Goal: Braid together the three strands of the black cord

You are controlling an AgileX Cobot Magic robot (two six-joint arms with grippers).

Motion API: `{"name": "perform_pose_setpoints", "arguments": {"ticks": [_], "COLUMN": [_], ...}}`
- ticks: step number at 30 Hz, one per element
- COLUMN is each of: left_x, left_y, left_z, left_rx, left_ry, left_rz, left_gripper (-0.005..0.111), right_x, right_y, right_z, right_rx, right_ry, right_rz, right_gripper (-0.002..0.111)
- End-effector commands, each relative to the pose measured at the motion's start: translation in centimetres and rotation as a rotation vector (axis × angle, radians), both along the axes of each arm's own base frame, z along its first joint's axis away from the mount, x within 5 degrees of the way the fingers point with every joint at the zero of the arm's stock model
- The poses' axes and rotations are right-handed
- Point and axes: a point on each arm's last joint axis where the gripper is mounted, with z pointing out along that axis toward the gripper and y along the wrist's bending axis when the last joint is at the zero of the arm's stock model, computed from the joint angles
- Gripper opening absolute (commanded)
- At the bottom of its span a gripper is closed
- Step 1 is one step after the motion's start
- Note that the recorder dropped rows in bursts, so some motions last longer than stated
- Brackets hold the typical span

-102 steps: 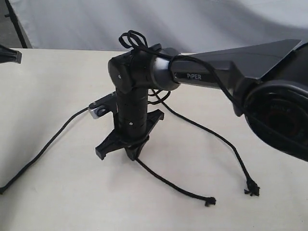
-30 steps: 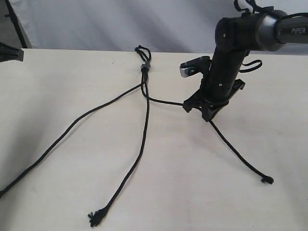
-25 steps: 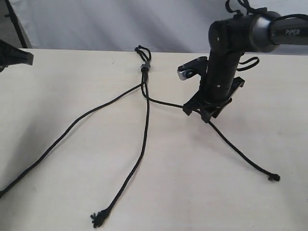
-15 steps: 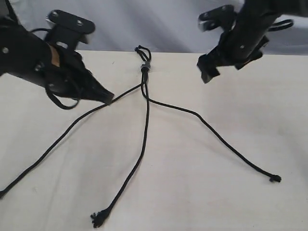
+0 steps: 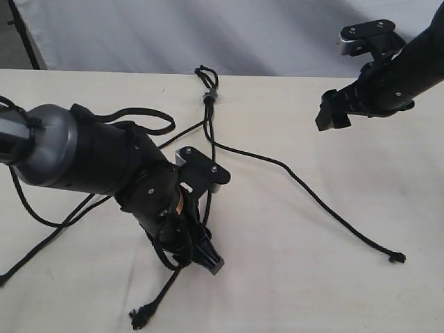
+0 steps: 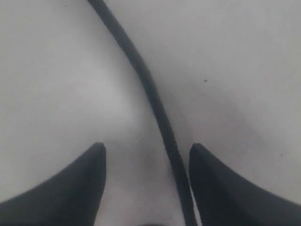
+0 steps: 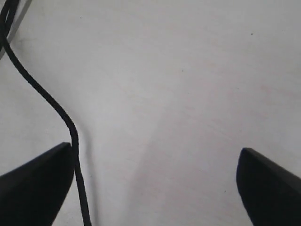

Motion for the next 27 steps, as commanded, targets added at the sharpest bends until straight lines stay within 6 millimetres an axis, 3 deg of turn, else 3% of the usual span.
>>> {"name": "perform_pose_setpoints", "arguments": {"ticks": [1, 4, 9, 12, 14, 18, 20, 27], "left_x": [-0.4, -0.5, -0.5, -0.5, 0.1, 2.7, 4.0, 7.6], "left_y": [-0.3, -0.2, -0.1, 0.3, 1.1, 5.3, 7.8, 15.2], "left_z": [-0.8, -0.7, -0.7, 0.3, 2.1, 5.6, 6.3, 4.0], "left_rx": [0.008, 0.021, 0.038, 0.079, 0.134, 0.299, 0.349, 0.306], "left_ry": [0.021, 0.033, 0.035, -0.005, -0.073, -0.244, -0.283, -0.245], "left_rz": [0.002, 0.004, -0.016, -0.073, -0.089, -0.007, 0.050, 0.258], "left_gripper": [0.049, 0.037, 0.000, 0.000, 0.000, 0.000, 0.000, 0.000], "right_x": [0.0, 0.0, 0.0, 0.0, 0.0, 0.0, 0.0, 0.1], "right_y": [-0.2, -0.1, 0.0, 0.0, 0.0, 0.0, 0.0, 0.1], "right_z": [0.6, 0.6, 0.7, 0.7, 0.7, 0.7, 0.7, 0.7], "right_rx": [-0.003, -0.001, 0.019, 0.019, 0.018, 0.018, 0.018, 0.028], "right_ry": [-0.032, -0.032, -0.034, -0.034, -0.037, -0.039, -0.039, -0.042], "right_rz": [0.002, 0.003, -0.008, -0.008, -0.008, -0.009, -0.009, -0.015], "right_gripper": [0.087, 0.087, 0.087, 0.087, 0.087, 0.087, 0.087, 0.087]}}
